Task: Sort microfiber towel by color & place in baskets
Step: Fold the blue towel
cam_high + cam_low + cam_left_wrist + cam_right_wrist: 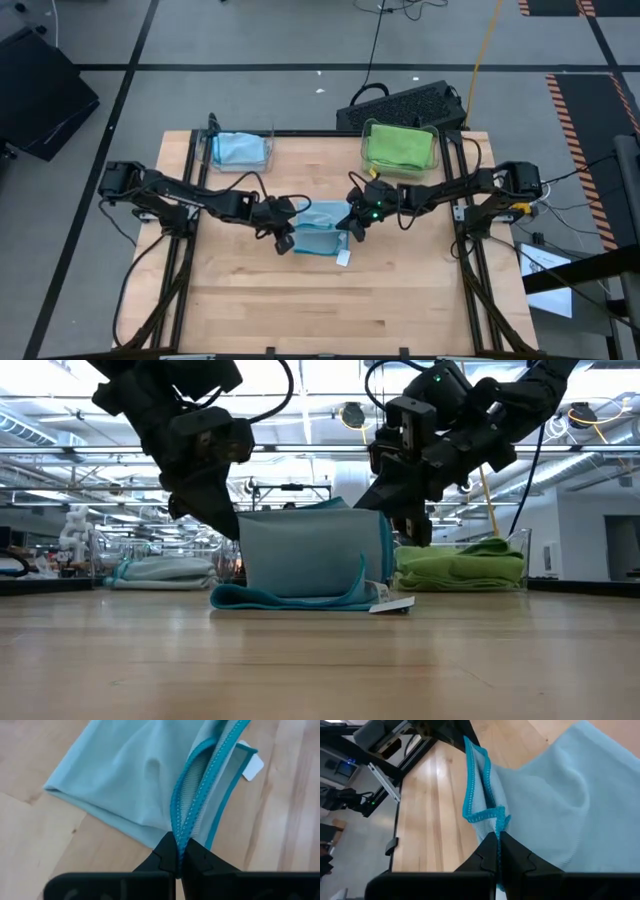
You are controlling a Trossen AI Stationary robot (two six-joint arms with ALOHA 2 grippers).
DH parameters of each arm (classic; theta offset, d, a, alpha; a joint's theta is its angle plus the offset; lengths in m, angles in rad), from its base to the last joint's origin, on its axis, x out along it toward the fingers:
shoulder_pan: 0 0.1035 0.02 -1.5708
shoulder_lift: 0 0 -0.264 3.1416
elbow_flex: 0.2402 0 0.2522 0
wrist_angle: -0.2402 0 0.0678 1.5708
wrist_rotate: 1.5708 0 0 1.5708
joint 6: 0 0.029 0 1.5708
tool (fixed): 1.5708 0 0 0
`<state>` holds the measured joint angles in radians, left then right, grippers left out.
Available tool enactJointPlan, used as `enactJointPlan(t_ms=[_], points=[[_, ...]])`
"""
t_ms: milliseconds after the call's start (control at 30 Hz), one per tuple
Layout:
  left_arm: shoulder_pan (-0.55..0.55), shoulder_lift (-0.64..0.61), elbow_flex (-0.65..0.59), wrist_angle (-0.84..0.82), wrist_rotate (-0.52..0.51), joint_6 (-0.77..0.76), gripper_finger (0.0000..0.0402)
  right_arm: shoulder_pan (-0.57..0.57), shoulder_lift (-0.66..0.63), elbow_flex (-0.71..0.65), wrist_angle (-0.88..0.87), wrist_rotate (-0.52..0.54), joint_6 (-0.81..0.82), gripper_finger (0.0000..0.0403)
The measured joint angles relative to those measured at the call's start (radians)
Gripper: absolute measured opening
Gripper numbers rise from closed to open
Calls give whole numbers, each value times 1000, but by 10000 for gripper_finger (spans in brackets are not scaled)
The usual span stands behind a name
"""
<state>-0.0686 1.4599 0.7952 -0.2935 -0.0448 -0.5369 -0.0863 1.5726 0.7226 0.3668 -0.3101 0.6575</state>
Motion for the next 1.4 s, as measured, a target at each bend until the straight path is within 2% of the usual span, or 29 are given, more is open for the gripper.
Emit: enactJointPlan(t_ms=[200, 333, 500, 600, 733, 867, 1000, 1133, 1267, 1400], points=[[-14, 7, 0, 0, -8, 15, 8, 11, 0, 0, 10, -8, -13, 13], [-27, 8, -5, -16, -34, 68, 21, 12, 0, -3, 3, -41, 5, 58], [-53, 8, -4, -9, -51, 109, 103, 12, 0, -3, -45, -41, 36, 141], [-65, 8, -3, 5, -17, 83, 162, 12, 0, -3, -66, -36, 36, 176], [-90, 8, -3, 7, -8, 79, 219, 11, 0, -3, -49, -54, 37, 193], [-107, 8, -2, 7, -3, 52, 241, 8, 0, -2, -30, -123, 38, 190], [-108, 8, -2, 9, 20, 2, 241, 7, 0, -2, -24, -165, 66, 186], [-92, 8, -2, 71, 19, -51, 213, 7, 0, -2, 57, -160, 135, 187], [-71, 16, -1, 172, -29, -76, 155, 23, 0, -1, 130, -36, 201, 179], [-60, 86, 0, 224, -61, -80, 93, 52, 4, -1, 117, 78, 224, 149]])
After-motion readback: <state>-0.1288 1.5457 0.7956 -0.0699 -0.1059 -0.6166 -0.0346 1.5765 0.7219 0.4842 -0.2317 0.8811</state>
